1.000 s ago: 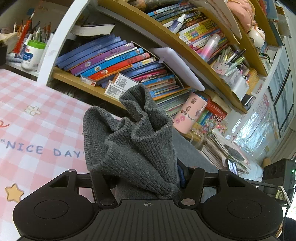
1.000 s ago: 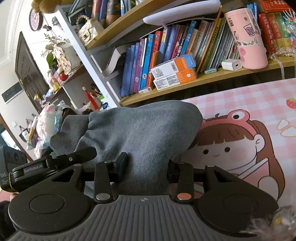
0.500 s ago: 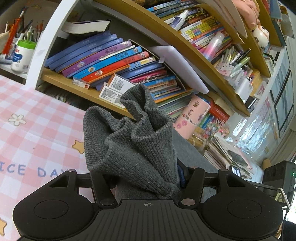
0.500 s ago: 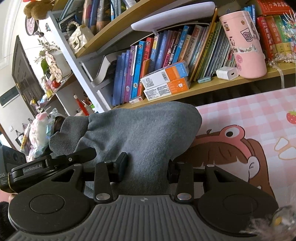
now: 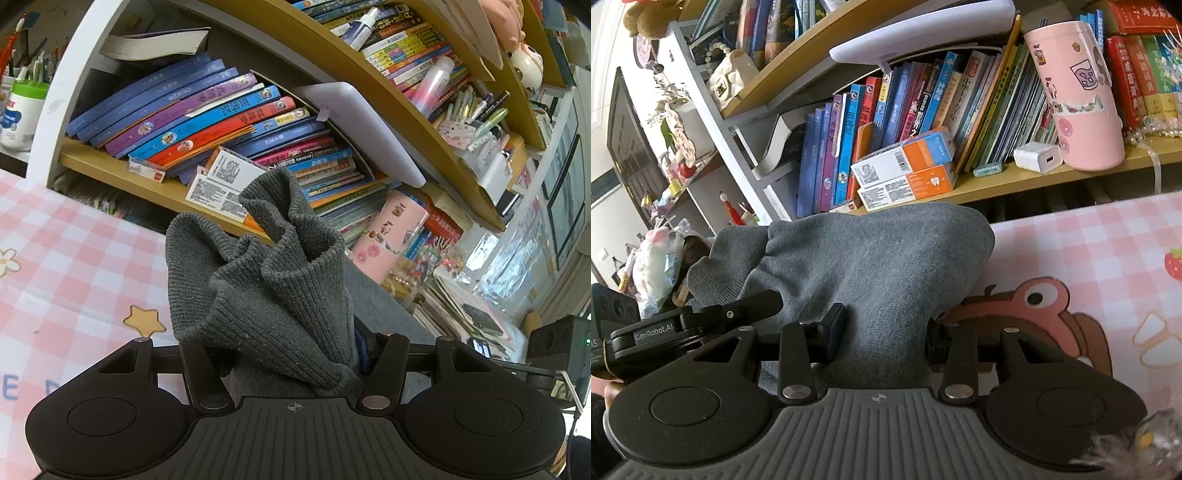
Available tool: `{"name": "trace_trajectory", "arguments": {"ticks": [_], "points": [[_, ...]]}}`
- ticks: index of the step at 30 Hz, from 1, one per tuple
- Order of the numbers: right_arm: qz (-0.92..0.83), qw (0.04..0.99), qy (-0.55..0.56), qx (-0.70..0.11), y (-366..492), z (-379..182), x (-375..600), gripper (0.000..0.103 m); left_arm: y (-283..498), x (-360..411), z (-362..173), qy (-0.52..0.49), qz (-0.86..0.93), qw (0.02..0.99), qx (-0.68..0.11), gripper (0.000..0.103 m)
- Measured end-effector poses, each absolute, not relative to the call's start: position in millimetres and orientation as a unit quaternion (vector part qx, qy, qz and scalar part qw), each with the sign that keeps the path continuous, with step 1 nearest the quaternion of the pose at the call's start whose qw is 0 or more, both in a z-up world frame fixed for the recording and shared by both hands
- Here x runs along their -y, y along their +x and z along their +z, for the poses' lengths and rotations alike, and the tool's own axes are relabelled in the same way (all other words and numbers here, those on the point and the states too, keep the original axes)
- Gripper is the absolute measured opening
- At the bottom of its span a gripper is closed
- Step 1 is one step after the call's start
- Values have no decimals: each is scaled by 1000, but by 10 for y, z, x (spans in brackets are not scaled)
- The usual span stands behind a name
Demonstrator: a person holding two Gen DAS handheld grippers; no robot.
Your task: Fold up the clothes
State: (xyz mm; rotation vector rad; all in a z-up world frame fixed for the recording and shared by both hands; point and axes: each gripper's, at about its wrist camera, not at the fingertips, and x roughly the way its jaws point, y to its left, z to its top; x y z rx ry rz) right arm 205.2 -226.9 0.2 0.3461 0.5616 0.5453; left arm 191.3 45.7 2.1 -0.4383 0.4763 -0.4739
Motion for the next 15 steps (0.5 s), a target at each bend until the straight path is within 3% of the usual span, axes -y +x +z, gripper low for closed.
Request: {"name": "trace_trajectory", "arguments": {"ticks": [15], "points": [[244,918,167,-263,2647,-37,2290,37,2547,-455,-42,-217,-239,921,-217,57]]}}
